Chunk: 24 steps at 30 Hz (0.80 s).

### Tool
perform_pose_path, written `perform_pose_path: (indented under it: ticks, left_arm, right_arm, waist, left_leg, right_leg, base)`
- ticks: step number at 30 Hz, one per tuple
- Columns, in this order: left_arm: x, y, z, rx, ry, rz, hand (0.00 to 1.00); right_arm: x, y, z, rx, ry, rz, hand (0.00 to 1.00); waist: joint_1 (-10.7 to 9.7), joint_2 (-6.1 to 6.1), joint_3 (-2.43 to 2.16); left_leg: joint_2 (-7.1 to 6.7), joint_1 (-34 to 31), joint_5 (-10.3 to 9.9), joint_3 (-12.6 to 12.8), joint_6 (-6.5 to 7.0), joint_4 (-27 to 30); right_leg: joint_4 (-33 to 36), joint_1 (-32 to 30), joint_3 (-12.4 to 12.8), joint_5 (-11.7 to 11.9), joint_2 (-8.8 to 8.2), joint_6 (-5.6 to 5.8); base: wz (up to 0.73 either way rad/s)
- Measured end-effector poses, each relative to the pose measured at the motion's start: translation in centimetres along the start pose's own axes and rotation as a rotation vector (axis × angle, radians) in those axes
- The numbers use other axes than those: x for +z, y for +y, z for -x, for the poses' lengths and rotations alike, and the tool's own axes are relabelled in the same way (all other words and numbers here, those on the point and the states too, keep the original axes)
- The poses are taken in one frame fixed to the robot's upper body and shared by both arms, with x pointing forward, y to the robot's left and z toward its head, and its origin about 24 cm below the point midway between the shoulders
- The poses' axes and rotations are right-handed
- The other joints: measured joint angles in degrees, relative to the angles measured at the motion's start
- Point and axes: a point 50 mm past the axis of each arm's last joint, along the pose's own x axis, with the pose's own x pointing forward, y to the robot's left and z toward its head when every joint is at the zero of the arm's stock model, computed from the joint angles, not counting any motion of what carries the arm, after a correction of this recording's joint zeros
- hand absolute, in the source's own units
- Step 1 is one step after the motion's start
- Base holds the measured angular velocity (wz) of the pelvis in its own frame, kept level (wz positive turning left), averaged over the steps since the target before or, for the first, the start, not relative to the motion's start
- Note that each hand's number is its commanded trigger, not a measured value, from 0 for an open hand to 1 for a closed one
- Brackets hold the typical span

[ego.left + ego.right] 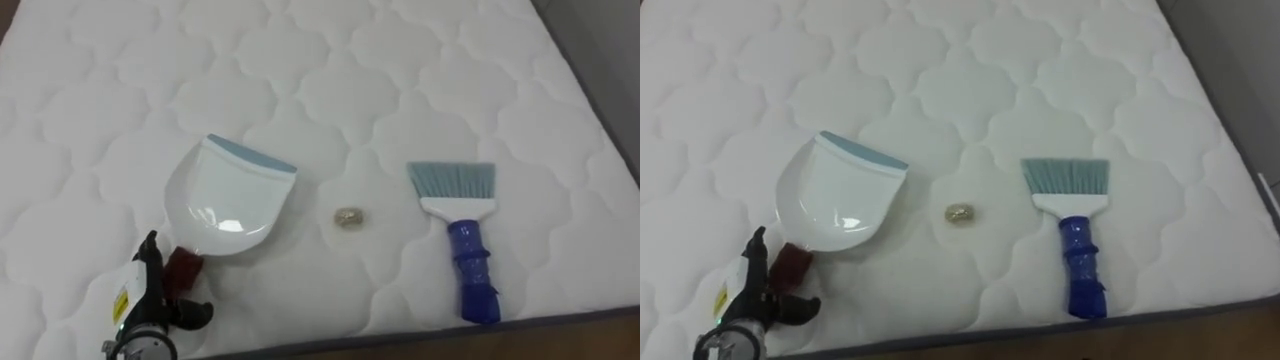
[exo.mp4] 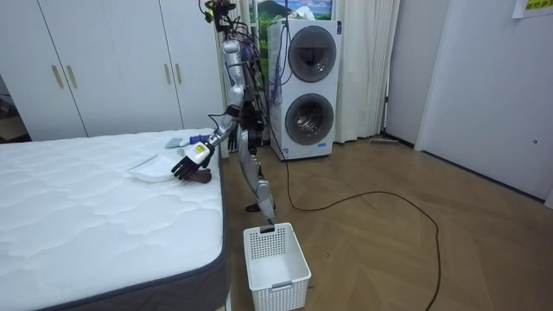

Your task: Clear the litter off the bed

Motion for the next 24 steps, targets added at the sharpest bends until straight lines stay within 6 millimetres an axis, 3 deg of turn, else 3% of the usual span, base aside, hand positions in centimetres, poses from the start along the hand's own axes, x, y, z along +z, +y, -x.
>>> perform_pose_path:
  ticks: [7, 21, 24]
  left_arm:
    - [-0.2, -0.1, 0.0, -0.004, 0.01, 0.014, 0.0]
    - [-0.6, -0.3, -0.1, -0.02, 0.034, 0.003, 0.0]
    - [-0.6, -0.3, -0.2, -0.025, 0.042, -0.001, 0.0]
  right_arm:
    - [0.1, 0.0, 0.0, 0.0, -0.01, 0.001, 0.0]
    - [1.1, 0.1, -0.2, -0.01, -0.048, 0.032, 0.0]
    - [1.0, 0.1, -0.2, -0.017, -0.046, 0.019, 0.0]
  waist:
    - [-0.01, -0.29, 0.34]
    - [-0.05, -0.53, 0.45]
    - [-0.29, -0.55, 0.47]
  left_leg:
    - [-0.01, -0.53, 0.0, -0.07, 0.0, -0.02]
    - [-0.01, -4.42, 0.0, -0.09, 0.0, 0.19]
    - [-0.13, -5.28, 0.0, 0.15, 0.0, 2.51]
  right_leg:
    - [0.0, -0.55, -0.03, 0.0, -0.01, 0.0]
    - [0.35, -4.42, -0.01, 0.0, -0.02, 0.0]
    - [1.04, -4.13, 0.66, 0.02, -0.34, -0.03]
  base:
    - [0.0]
    - [0.0]
    - [0.09]
